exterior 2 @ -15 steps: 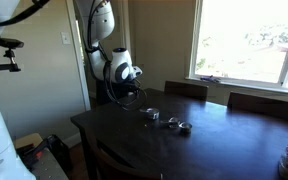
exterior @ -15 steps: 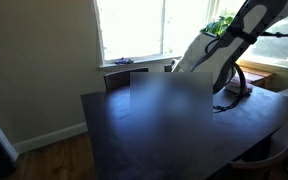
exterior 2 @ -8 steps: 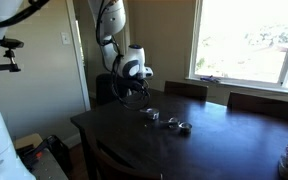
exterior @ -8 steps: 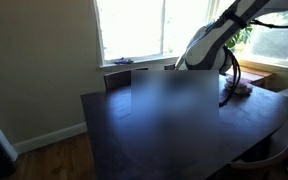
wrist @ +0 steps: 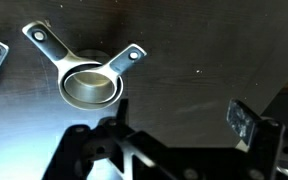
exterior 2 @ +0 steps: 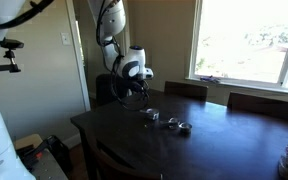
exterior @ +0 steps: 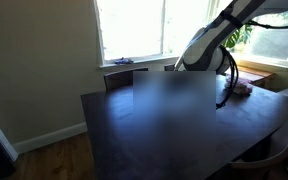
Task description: Unstack the measuring cups
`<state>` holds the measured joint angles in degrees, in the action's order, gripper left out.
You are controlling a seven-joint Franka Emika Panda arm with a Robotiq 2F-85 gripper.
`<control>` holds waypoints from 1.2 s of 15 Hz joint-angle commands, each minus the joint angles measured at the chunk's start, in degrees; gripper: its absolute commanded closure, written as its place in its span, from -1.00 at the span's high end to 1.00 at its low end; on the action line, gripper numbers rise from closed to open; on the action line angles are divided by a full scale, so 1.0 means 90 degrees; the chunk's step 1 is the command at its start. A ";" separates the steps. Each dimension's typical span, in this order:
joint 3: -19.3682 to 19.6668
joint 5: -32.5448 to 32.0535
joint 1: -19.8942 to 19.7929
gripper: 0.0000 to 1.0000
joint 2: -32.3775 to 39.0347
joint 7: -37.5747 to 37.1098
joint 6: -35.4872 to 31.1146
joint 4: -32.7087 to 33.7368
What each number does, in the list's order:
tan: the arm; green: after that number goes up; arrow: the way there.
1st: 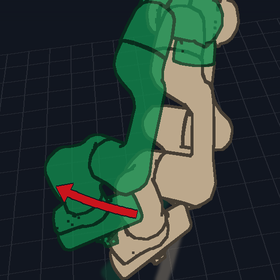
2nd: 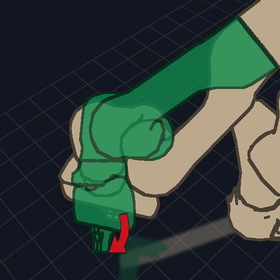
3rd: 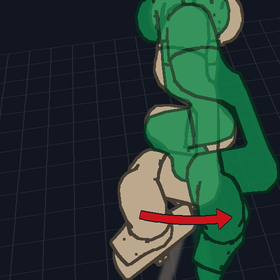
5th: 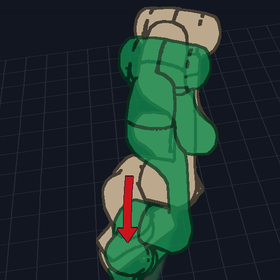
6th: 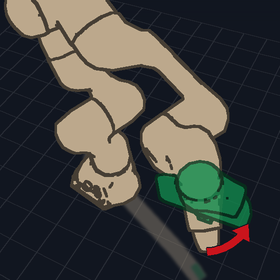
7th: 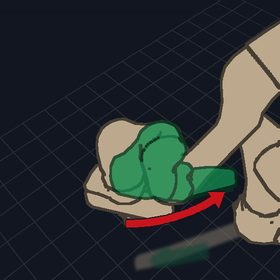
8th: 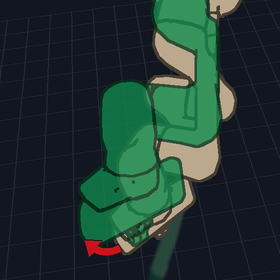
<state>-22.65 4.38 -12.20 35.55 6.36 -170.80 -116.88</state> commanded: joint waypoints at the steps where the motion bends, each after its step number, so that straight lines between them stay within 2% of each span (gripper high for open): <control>1: 0.0239 0.0600 0.0324 1.00 0.0154 -0.0470 0.0050 0.0218; 6: 0.0289 0.1252 0.0458 1.00 0.0528 -0.0953 0.0309 0.0622; 14: 0.0671 0.1575 0.0780 1.00 0.1177 -0.1582 0.0575 0.1370; 18: 0.0754 0.1709 0.0769 1.00 0.1481 -0.1727 0.0963 0.1733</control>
<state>-17.10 17.82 -6.23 47.67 -7.26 -165.90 -103.97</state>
